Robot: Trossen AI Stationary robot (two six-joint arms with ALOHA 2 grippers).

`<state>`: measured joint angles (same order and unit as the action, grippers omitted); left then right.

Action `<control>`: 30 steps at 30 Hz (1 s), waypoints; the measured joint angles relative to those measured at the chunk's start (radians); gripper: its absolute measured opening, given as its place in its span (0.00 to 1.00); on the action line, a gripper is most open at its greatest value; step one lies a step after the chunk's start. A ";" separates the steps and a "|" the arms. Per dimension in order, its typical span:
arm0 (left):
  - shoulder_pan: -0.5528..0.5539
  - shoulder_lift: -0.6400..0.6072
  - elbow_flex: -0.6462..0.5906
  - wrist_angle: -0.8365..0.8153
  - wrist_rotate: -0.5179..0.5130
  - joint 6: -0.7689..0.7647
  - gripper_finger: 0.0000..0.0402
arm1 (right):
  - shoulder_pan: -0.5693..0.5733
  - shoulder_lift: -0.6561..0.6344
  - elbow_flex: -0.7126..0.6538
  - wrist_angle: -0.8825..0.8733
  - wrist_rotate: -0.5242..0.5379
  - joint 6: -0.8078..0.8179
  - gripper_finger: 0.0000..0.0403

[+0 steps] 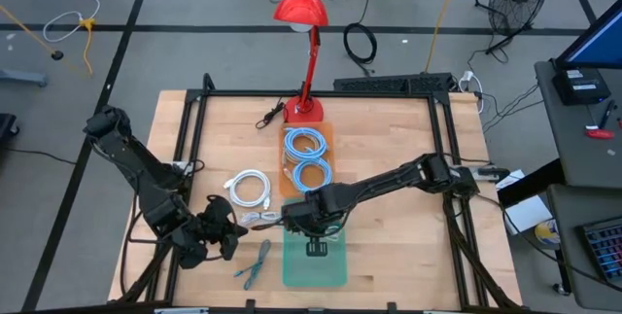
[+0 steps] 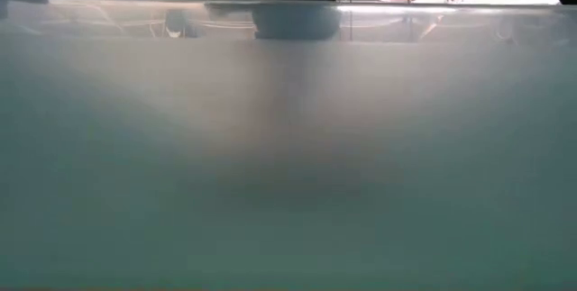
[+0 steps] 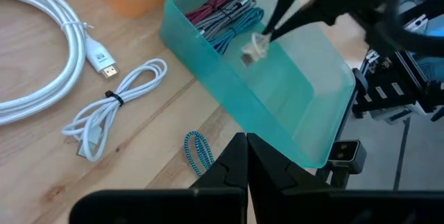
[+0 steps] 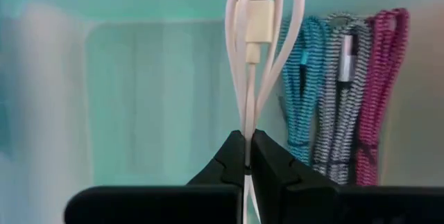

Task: Sort cables
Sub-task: Put the yellow charger cable into the blue bin, then adjust the charger cables in the blue bin

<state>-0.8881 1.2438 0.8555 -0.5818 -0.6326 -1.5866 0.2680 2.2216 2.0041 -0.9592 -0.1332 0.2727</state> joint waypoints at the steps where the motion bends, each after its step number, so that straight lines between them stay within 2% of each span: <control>1: -0.002 0.000 0.000 0.001 0.000 -0.004 0.00 | 0.000 0.007 0.000 -0.003 0.000 -0.002 0.00; 12: -0.032 0.000 0.000 0.002 0.000 -0.045 0.00 | 0.000 0.035 0.000 0.002 0.006 -0.015 0.01; 30: -0.044 0.000 0.000 0.003 -0.017 -0.072 0.00 | -0.015 0.035 0.000 -0.019 0.028 -0.004 0.33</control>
<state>-0.9321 1.2442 0.8555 -0.5789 -0.6496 -1.6588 0.2531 2.2570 2.0045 -0.9787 -0.1051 0.2684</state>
